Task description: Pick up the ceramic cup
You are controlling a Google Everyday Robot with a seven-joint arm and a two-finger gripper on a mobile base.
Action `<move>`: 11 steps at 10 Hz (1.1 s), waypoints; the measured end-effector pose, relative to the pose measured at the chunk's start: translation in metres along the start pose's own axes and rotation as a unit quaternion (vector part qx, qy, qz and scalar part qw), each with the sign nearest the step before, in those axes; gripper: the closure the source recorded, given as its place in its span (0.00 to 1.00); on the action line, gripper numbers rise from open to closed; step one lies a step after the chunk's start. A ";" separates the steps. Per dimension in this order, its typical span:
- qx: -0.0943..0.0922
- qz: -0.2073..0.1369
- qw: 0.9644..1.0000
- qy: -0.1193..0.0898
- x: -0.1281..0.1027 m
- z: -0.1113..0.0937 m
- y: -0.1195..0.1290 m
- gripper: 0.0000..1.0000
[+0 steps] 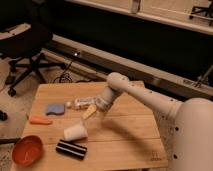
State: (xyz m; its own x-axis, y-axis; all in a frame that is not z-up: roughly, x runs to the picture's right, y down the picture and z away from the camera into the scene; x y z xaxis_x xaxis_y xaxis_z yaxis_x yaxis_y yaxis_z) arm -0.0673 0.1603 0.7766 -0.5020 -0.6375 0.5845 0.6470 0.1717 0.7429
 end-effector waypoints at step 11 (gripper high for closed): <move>0.015 -0.085 0.995 -0.051 -0.003 0.049 -0.091 0.42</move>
State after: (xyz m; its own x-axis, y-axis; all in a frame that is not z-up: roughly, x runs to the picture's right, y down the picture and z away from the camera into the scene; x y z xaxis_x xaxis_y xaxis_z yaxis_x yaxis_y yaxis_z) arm -0.1528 0.1838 0.7237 -0.6590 -0.5805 0.4783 0.5308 0.0916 0.8426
